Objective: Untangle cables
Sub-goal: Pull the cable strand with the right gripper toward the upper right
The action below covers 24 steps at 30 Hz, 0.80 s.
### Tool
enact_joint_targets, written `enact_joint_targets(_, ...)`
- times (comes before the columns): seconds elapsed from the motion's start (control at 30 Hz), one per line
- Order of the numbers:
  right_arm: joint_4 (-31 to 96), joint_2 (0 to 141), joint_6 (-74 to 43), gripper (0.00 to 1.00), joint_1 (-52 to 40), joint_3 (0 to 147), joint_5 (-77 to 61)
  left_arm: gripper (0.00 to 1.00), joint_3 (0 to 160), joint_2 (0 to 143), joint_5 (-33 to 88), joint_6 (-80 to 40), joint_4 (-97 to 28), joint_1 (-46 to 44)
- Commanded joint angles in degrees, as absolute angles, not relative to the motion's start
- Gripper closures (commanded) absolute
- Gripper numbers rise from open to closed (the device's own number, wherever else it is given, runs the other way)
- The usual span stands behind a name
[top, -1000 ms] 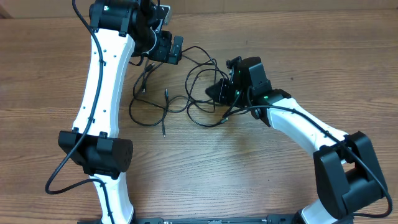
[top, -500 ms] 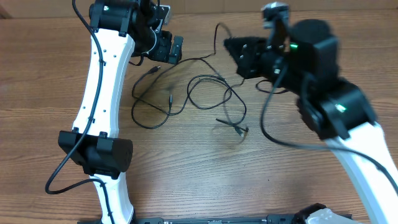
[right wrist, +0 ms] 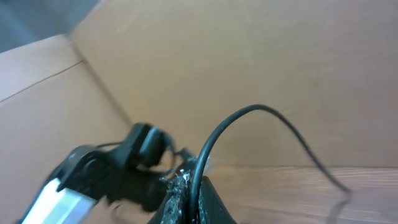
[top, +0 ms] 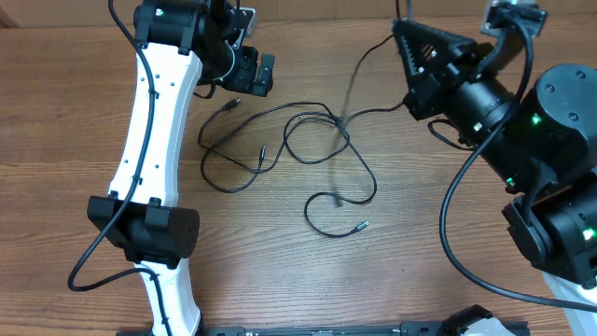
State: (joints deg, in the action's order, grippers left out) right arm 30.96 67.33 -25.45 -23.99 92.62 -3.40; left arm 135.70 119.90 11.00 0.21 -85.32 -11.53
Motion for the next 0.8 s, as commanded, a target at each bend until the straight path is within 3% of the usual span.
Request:
enact_joint_targets(0.0, 31.4, 67.0, -25.0, 0.96, -24.0, 94.3, 9.7, 0.0, 136.6, 118.7, 11.8, 1.1, -85.2, -11.6)
enact_joint_targets(0.3, 31.8, 68.8, -25.0, 0.96, -22.2, 94.3, 35.8, 0.0, 136.6, 118.7, 11.8, 1.1, -85.2, -11.6)
enact_joint_targets(0.77, 32.2, 78.7, -25.0, 0.96, -9.0, 94.3, 32.4, 0.0, 136.6, 118.8, 11.8, 1.1, -85.2, -11.6)
